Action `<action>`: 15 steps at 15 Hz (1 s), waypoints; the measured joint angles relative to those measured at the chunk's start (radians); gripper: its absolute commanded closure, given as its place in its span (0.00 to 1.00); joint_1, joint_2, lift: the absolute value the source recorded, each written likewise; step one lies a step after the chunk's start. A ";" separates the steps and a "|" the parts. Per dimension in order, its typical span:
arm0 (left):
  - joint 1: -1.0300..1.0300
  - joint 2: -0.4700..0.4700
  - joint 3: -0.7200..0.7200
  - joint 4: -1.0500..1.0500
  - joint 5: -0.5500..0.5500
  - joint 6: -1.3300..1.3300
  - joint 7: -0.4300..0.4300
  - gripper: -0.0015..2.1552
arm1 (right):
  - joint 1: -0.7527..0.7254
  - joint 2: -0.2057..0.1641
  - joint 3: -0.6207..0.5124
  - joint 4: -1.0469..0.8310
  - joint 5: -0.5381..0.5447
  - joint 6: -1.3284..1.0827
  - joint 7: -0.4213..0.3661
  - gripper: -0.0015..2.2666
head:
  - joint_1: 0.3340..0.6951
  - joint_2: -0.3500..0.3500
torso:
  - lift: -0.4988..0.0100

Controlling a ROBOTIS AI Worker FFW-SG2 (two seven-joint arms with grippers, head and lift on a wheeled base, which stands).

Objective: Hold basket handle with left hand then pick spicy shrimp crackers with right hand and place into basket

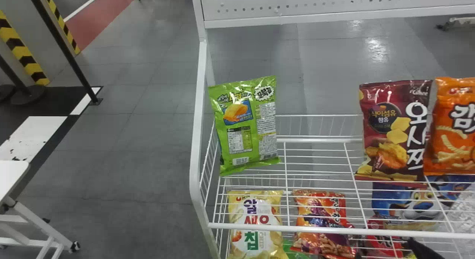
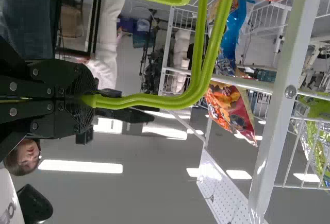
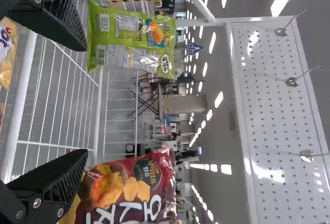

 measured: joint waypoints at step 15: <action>0.014 0.000 -0.003 -0.044 -0.001 0.030 0.000 1.00 | 0.005 0.000 -0.086 0.110 -0.026 -0.045 -0.003 0.05 | 1.00 0.41 | 0.96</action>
